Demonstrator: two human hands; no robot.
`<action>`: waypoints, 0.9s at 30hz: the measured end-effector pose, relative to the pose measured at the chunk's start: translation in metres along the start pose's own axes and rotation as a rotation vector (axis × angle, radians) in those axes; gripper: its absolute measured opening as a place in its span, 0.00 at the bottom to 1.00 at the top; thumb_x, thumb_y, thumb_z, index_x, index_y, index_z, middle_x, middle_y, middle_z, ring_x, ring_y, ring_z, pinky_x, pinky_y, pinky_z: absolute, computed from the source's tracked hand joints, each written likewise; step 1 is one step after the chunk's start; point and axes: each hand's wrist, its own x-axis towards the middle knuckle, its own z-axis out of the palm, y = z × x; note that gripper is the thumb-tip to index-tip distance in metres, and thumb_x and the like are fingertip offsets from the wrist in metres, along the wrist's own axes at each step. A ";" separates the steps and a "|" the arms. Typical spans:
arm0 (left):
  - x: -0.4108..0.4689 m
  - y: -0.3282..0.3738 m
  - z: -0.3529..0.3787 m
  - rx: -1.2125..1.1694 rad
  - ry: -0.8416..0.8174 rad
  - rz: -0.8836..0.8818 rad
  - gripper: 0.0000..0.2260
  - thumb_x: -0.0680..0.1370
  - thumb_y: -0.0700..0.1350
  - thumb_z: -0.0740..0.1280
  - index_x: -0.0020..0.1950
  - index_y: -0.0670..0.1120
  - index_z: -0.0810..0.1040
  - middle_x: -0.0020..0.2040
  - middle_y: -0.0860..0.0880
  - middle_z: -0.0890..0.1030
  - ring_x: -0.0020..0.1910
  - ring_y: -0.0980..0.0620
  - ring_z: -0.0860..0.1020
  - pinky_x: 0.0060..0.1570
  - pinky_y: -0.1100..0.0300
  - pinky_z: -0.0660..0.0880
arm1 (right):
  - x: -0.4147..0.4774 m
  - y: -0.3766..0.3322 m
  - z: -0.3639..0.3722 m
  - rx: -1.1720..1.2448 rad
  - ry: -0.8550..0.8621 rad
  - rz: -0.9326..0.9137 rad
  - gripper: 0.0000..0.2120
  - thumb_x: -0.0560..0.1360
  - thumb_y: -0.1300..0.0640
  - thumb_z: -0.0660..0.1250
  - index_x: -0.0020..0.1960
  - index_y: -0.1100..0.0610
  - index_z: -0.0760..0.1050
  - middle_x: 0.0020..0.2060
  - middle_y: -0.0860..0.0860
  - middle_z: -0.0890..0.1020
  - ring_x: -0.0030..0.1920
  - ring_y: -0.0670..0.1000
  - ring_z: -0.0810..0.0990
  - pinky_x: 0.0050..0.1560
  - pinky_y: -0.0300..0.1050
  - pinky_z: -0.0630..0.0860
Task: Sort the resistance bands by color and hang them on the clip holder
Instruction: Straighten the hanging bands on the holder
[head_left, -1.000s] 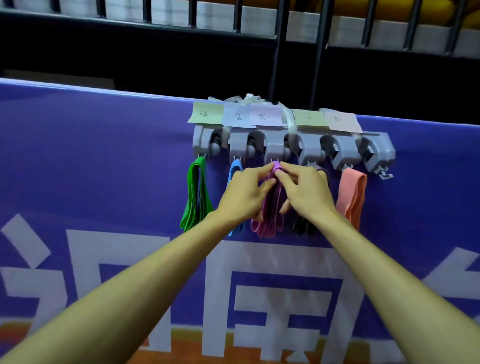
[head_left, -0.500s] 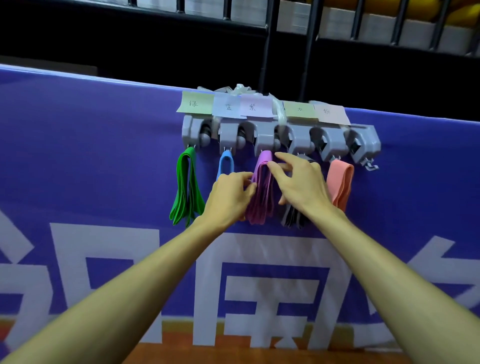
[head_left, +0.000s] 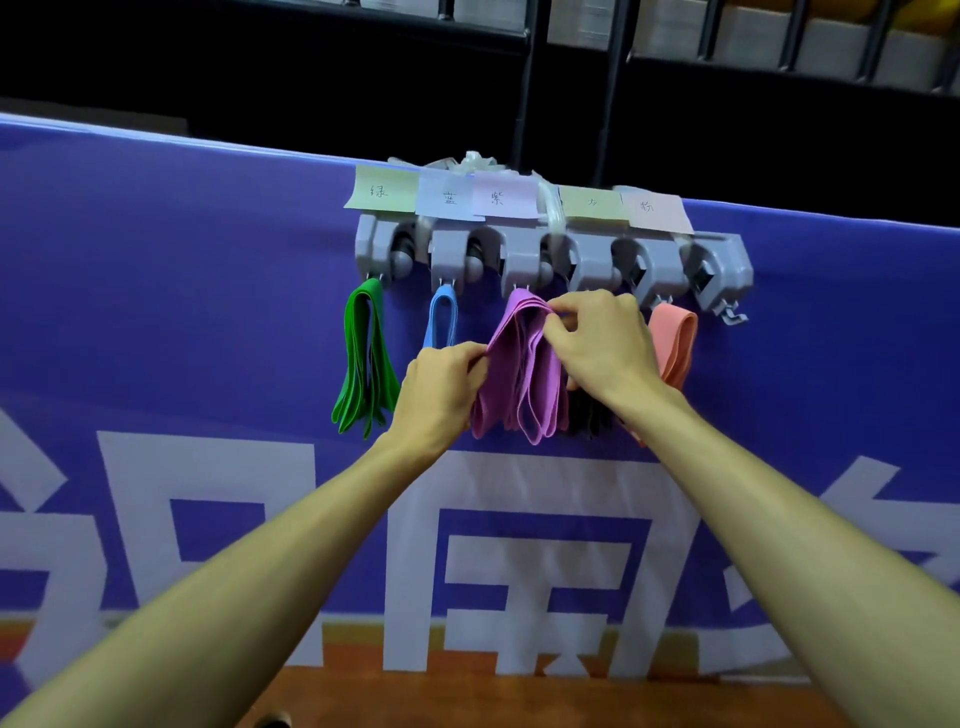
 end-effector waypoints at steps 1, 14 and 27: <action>0.000 0.000 0.001 -0.013 0.001 -0.004 0.10 0.80 0.48 0.62 0.50 0.48 0.83 0.28 0.50 0.79 0.23 0.50 0.78 0.33 0.52 0.79 | 0.000 -0.001 -0.001 -0.003 -0.007 -0.007 0.12 0.75 0.55 0.60 0.51 0.51 0.81 0.41 0.52 0.84 0.37 0.60 0.82 0.48 0.53 0.79; 0.009 0.002 0.005 -0.030 0.040 -0.031 0.08 0.79 0.48 0.64 0.49 0.48 0.82 0.31 0.48 0.81 0.26 0.47 0.78 0.41 0.52 0.78 | -0.003 0.004 0.013 0.012 0.010 0.039 0.14 0.74 0.54 0.56 0.50 0.50 0.80 0.35 0.54 0.82 0.34 0.59 0.81 0.44 0.52 0.80; 0.025 0.025 0.002 -0.222 0.105 0.102 0.15 0.80 0.50 0.64 0.66 0.52 0.76 0.59 0.53 0.81 0.50 0.53 0.81 0.55 0.60 0.76 | -0.002 0.000 0.014 0.129 0.052 -0.019 0.15 0.79 0.46 0.60 0.64 0.42 0.75 0.33 0.54 0.83 0.34 0.57 0.83 0.48 0.52 0.80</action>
